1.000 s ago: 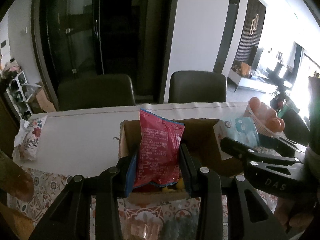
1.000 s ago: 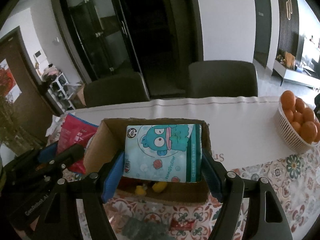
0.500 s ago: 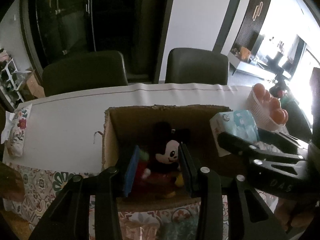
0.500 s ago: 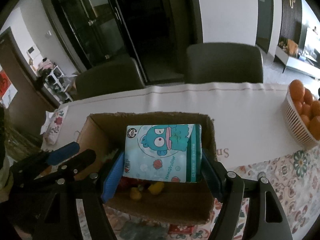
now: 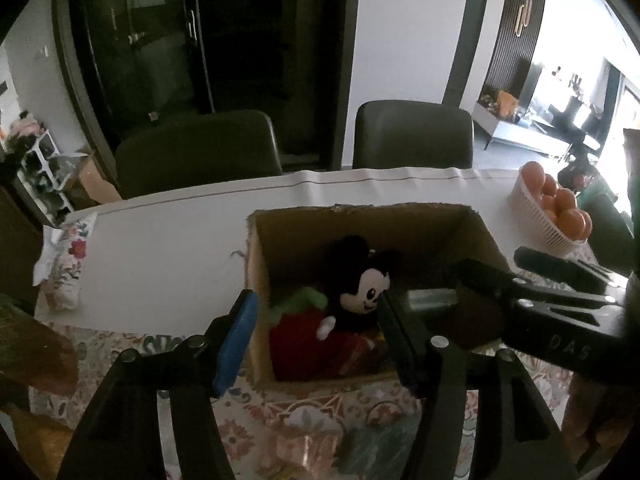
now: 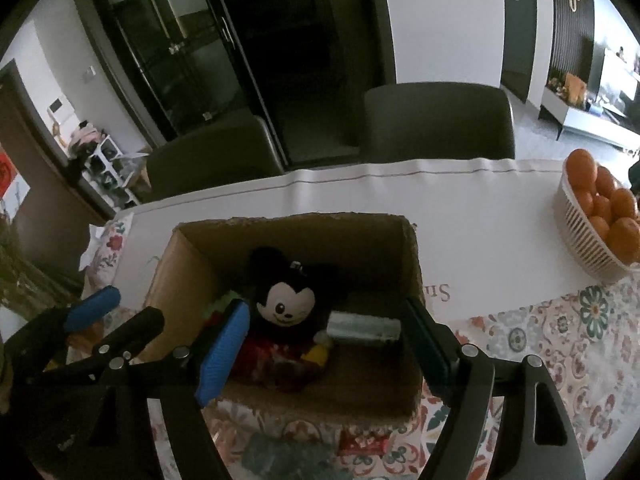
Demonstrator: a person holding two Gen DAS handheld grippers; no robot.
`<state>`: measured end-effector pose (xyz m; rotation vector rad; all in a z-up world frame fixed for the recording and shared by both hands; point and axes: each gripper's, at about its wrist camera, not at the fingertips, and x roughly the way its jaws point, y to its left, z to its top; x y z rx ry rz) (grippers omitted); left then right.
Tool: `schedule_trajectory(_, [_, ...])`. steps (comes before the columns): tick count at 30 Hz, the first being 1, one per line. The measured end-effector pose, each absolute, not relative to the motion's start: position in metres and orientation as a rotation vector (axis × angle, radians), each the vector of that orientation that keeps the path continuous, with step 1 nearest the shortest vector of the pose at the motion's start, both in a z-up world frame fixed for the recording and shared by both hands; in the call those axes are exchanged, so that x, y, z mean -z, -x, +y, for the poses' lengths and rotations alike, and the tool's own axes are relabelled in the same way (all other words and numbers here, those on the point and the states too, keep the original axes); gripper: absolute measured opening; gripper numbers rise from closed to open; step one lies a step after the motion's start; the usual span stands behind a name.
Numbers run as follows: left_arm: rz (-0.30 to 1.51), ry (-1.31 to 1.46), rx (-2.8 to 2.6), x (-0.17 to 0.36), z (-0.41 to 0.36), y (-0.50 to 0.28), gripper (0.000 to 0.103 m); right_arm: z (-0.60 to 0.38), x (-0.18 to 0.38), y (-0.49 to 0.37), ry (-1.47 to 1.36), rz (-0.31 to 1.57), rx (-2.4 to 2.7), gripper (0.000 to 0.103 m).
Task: Organize soft objects
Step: 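Lower the snack bag and packet into the box and open both tools, then withdraw both tools from the box toward the remaining items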
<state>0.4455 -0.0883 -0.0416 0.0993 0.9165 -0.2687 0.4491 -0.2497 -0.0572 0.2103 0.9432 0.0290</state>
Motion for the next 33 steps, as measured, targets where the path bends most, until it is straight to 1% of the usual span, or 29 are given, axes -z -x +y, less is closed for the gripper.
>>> schedule_trajectory(11, [0.911, -0.115, 0.228, 0.029, -0.069, -0.405, 0.066, -0.229, 0.039, -0.417, -0.167, 0.923, -0.041, 0.079])
schedule_trajectory(16, [0.914, -0.113, 0.209, 0.026, -0.058, -0.388, 0.071, -0.216, 0.038, -0.403, -0.145, 0.94, -0.072, 0.079])
schedule_trajectory(18, [0.921, -0.11, 0.2, 0.026, -0.053, -0.382, 0.071, -0.212, 0.039, -0.399, -0.144, 0.95, -0.084, 0.079])
schedule_trajectory(28, [0.953, -0.095, 0.175, 0.04, -0.035, -0.353, 0.074, -0.198, 0.045, -0.37, -0.14, 0.952, -0.079, 0.079])
schedule_trajectory(33, [0.94, -0.142, 0.178, 0.049, -0.034, -0.336, 0.074, -0.19, 0.053, -0.353, -0.105, 0.936, -0.094, 0.079])
